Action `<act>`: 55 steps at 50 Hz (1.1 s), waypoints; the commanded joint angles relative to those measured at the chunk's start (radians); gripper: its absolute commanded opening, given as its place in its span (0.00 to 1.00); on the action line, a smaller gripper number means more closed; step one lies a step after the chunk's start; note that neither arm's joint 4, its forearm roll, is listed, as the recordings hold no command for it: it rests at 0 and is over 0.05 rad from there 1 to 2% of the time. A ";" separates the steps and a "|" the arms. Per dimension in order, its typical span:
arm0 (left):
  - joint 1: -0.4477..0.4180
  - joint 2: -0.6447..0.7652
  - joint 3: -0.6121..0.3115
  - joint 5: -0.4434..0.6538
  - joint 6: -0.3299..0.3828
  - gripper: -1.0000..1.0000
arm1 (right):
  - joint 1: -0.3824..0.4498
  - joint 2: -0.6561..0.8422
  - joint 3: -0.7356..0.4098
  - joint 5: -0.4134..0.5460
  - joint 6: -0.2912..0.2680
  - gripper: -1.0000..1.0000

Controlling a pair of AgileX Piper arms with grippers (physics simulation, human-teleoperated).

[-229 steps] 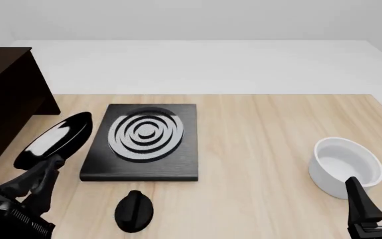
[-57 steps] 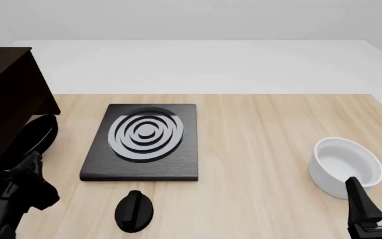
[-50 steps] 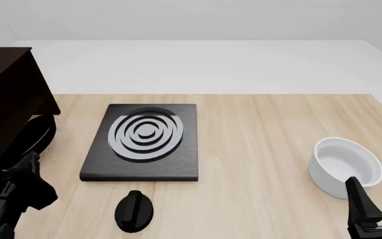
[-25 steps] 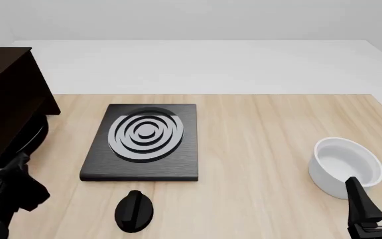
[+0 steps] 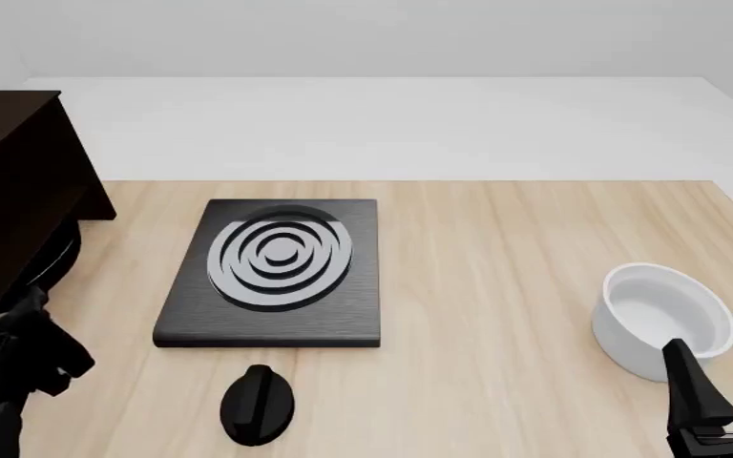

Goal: Put the frying pan under the cabinet shelf.

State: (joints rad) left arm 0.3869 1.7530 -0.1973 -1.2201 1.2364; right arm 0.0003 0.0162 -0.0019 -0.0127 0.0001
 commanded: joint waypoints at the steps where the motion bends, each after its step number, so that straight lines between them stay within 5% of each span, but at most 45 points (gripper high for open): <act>1: 0.045 0.129 -0.060 0.000 0.033 0.00 | 0.000 0.000 0.000 0.000 0.000 1.00; 36: 0.014 0.329 -0.191 0.000 0.045 0.00 | 0.000 0.000 0.000 0.000 0.000 1.00; 37: 0.016 0.328 -0.193 0.000 0.047 1.00 | 0.000 0.000 0.000 0.000 0.000 1.00; 55: -0.015 0.344 -0.112 0.000 0.067 1.00 | 0.000 0.000 0.000 0.000 0.000 1.00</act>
State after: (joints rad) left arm 0.3980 1.9869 -0.3652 -1.2204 1.2132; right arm 0.0002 0.0160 -0.0019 -0.0127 0.0000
